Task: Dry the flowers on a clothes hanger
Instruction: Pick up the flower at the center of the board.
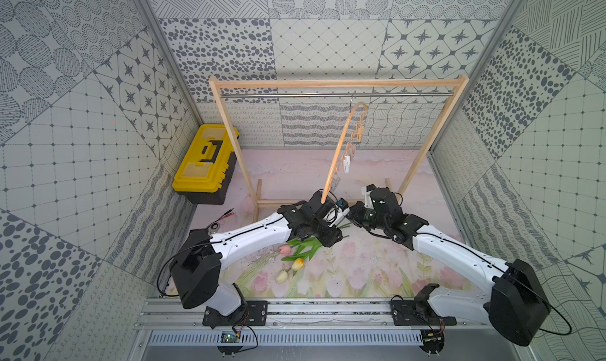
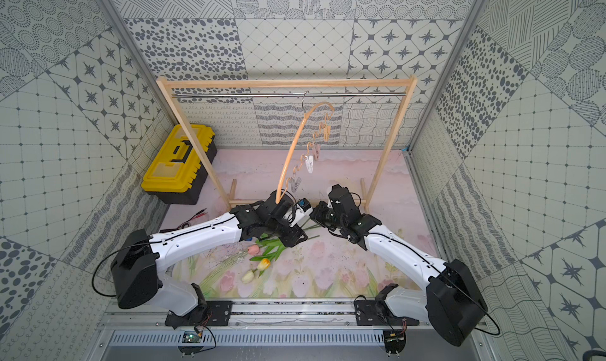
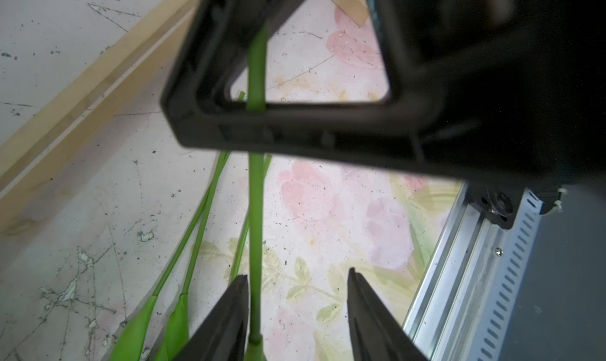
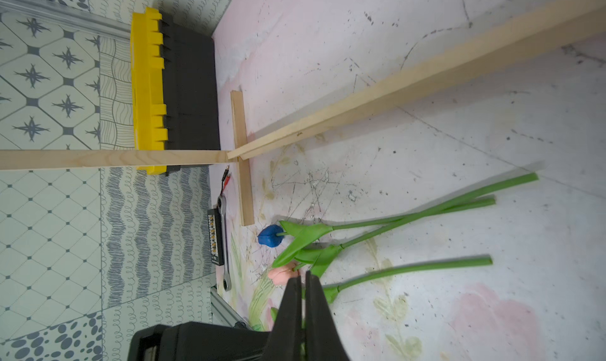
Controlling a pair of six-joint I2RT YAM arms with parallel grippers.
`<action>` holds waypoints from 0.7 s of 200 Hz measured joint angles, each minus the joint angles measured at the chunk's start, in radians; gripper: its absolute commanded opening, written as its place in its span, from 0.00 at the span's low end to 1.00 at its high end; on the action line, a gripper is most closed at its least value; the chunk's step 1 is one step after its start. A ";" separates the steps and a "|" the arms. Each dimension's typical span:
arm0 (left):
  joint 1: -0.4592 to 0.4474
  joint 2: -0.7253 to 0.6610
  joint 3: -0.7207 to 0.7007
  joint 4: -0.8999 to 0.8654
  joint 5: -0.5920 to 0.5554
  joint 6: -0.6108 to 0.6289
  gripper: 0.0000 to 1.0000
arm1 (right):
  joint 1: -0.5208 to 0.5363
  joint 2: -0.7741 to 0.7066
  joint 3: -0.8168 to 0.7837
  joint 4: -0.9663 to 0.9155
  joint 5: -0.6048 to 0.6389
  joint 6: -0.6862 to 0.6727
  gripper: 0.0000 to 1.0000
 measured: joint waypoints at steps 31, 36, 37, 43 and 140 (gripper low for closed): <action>0.010 -0.034 -0.034 0.016 0.025 -0.015 0.64 | -0.050 -0.055 0.054 -0.090 -0.007 -0.042 0.00; 0.010 -0.038 -0.040 0.019 0.030 -0.021 0.62 | -0.055 -0.071 0.063 -0.110 -0.007 -0.053 0.00; 0.010 -0.038 -0.040 0.019 0.030 -0.021 0.61 | -0.055 -0.075 0.065 -0.114 -0.008 -0.055 0.00; 0.010 -0.041 -0.048 0.022 0.037 -0.026 0.56 | -0.059 -0.094 0.074 -0.136 -0.008 -0.067 0.00; 0.011 -0.042 -0.127 0.170 0.212 -0.175 0.00 | -0.067 -0.234 0.097 -0.272 -0.016 -0.151 0.39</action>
